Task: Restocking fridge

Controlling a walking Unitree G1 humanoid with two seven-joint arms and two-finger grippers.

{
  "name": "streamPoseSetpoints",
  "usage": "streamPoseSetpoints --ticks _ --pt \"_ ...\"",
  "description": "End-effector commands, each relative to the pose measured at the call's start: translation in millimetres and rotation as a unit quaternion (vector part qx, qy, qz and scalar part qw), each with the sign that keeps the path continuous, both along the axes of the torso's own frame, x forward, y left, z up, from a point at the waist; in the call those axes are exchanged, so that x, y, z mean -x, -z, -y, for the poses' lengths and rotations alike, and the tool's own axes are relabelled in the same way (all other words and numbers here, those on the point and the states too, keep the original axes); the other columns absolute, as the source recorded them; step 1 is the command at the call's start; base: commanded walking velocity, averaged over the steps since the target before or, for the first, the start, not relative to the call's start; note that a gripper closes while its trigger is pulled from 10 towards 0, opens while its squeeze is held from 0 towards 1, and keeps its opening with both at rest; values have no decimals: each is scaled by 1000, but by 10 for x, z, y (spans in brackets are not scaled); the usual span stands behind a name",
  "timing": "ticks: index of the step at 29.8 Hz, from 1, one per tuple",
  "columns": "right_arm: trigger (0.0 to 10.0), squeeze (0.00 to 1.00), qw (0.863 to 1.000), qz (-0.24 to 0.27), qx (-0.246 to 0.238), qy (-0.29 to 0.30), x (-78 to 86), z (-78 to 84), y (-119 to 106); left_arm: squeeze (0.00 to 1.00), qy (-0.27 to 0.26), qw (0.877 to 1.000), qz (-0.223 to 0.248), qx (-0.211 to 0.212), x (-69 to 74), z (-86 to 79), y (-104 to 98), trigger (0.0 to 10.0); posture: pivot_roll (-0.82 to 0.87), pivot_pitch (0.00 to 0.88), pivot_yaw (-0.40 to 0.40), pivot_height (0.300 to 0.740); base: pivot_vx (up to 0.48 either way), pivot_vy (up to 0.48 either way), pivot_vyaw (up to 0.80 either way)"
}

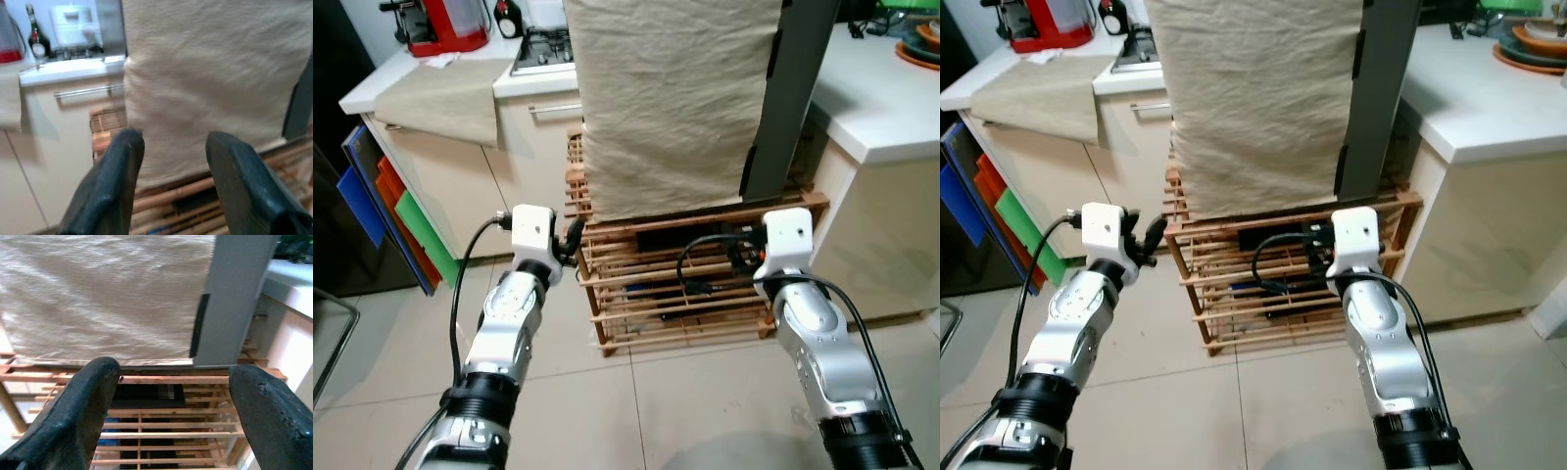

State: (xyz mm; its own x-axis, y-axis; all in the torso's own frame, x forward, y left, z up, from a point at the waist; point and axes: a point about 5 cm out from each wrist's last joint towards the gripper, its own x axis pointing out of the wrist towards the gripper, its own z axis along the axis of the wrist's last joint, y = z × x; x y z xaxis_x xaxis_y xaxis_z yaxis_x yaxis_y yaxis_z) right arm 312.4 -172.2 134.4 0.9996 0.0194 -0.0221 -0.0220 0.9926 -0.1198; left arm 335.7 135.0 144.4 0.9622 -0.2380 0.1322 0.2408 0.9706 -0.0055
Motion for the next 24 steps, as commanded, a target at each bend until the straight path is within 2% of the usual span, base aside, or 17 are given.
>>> streamPoseSetpoints --ticks 1,4,6,7,12,16,17,19,21,24 --pt "10000 0 1000 13 -5 6 -37 -9 -37 0 -7 1000 -8 -5 35 -33 14 10000 -200 0 106 736 0 0 0" --pt "10000 0 1000 28 -3 3 -54 -36 -67 0 -6 999 0 -33 59 -45 -1 10000 -189 0 99 736 0 0 0" --pt "10000 0 999 36 -4 -11 -48 -108 -76 0 -11 1000 -11 -22 70 -81 12 10000 -186 0 98 736 0 0 0" --pt "10000 0 999 44 -21 -16 -54 -165 -90 0 -6 1000 -27 3 85 -103 21 10000 -177 0 95 736 0 0 -763" --pt "10000 0 998 46 -44 -4 -72 -171 -61 0 -1 998 -49 36 84 -132 57 10000 -168 0 88 736 0 0 -744" --pt "10000 0 998 37 -40 24 -77 -89 -12 0 -6 998 -52 39 34 -214 45 10000 -162 0 69 736 304 0 -719" --pt "10000 0 998 26 -28 48 -93 -16 47 0 2 997 -62 47 -40 -265 46 10000 -149 0 38 736 390 0 -700" --pt "10000 0 998 20 -15 55 -103 7 90 0 -5 996 -75 44 -91 -333 53 10000 -149 0 24 736 247 0 -700" --pt "10000 0 998 23 -10 55 -104 9 92 0 -13 997 -67 48 -76 -379 29 10000 -148 0 15 736 0 0 -700" --pt "10000 20 998 28 4 57 -108 36 86 0 -4 997 -63 33 -15 -352 50 10000 -137 0 -2 736 0 0 -702"
